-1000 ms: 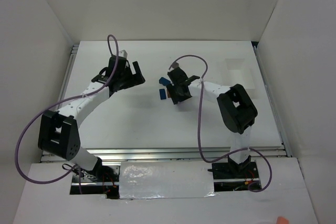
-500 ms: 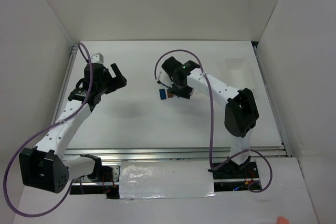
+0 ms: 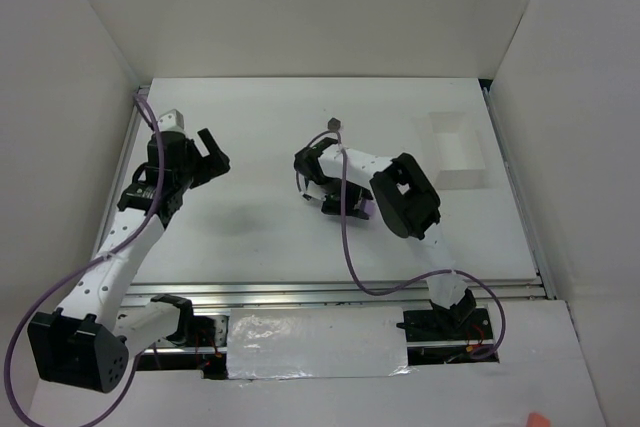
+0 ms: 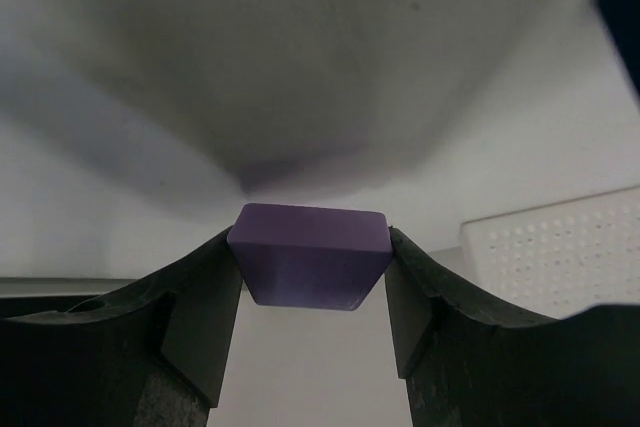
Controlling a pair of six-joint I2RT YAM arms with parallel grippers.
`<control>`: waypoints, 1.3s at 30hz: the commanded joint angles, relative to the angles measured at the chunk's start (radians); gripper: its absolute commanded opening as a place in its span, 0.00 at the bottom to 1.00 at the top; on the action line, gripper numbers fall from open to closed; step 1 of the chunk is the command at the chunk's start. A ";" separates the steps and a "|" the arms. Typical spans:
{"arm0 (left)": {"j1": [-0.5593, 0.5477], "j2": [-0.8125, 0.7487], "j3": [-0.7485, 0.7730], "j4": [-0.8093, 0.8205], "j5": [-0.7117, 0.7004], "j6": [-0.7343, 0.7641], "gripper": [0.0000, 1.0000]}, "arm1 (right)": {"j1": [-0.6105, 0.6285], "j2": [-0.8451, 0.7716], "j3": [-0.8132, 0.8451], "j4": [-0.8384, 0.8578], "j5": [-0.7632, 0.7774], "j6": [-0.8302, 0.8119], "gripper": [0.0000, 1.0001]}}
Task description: Build the wood block tower
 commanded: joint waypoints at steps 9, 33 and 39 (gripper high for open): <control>0.026 -0.058 -0.017 0.023 -0.016 0.029 0.99 | -0.013 0.066 0.033 -0.095 0.026 0.101 0.40; 0.035 -0.073 -0.013 0.020 -0.010 0.035 0.99 | -0.009 -0.037 0.040 0.048 0.008 0.033 0.86; 0.037 -0.088 -0.003 0.018 0.013 0.043 0.99 | -0.010 -0.217 -0.008 0.149 -0.031 0.021 1.00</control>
